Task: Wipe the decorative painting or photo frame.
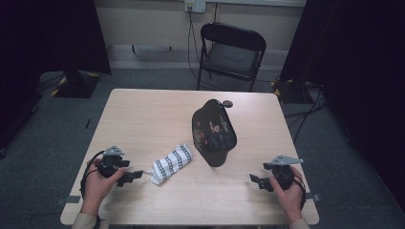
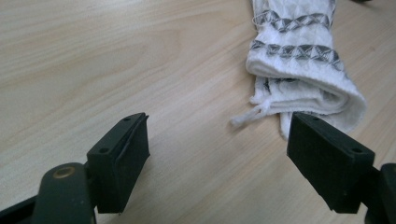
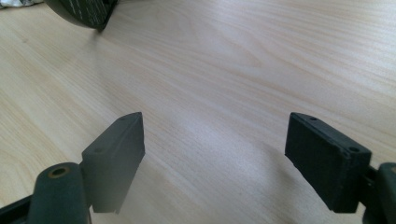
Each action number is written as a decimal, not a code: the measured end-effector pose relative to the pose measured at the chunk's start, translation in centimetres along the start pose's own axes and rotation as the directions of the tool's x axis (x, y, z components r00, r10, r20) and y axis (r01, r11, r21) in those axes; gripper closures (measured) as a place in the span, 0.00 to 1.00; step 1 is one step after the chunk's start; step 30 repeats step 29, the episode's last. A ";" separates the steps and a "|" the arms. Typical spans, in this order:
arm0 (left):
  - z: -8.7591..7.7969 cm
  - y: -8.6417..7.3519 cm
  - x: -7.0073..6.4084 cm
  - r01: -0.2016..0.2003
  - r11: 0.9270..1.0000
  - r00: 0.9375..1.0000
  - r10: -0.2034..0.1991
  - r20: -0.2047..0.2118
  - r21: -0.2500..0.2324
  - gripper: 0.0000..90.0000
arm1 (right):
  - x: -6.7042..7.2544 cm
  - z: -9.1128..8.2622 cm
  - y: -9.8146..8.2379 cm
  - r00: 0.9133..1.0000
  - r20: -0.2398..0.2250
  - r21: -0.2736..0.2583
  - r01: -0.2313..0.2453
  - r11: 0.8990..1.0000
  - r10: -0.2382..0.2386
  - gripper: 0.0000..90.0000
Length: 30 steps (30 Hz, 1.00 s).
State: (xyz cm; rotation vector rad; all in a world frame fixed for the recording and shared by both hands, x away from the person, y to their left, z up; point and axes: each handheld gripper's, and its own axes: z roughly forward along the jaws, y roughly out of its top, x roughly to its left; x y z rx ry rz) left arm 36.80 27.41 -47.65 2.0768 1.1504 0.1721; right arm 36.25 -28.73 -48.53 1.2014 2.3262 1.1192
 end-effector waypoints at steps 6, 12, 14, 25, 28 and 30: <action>0.2 -0.4 0.3 -0.004 1.000 1.000 0.004 -0.011 0.013 0.23 | -0.4 0.0 -0.3 1.000 0.006 0.002 -0.005 1.000 0.005 0.22; 0.2 -0.7 0.5 -0.006 1.000 1.000 0.006 -0.014 0.010 0.23 | -0.7 0.2 -0.6 1.000 0.017 0.016 0.001 1.000 -0.002 0.22; 0.3 -0.7 0.5 -0.008 1.000 1.000 0.008 -0.011 0.016 0.23 | -0.7 0.3 -0.7 1.000 0.017 0.017 -0.001 1.000 0.001 0.22; 0.6 -1.2 0.5 -0.046 0.999 0.999 0.046 -0.022 -0.015 0.21 | -0.7 0.9 -0.8 0.999 0.034 0.015 0.035 0.999 -0.035 0.19; 0.6 -1.4 0.5 -0.057 0.998 0.998 0.056 -0.024 -0.026 0.21 | -0.6 1.0 -0.8 0.998 0.038 0.015 0.045 0.999 -0.045 0.19; 0.6 -1.4 0.4 -0.059 0.998 0.998 0.058 -0.025 -0.029 0.20 | -0.6 1.0 -0.8 0.998 0.041 0.015 0.047 0.999 -0.047 0.19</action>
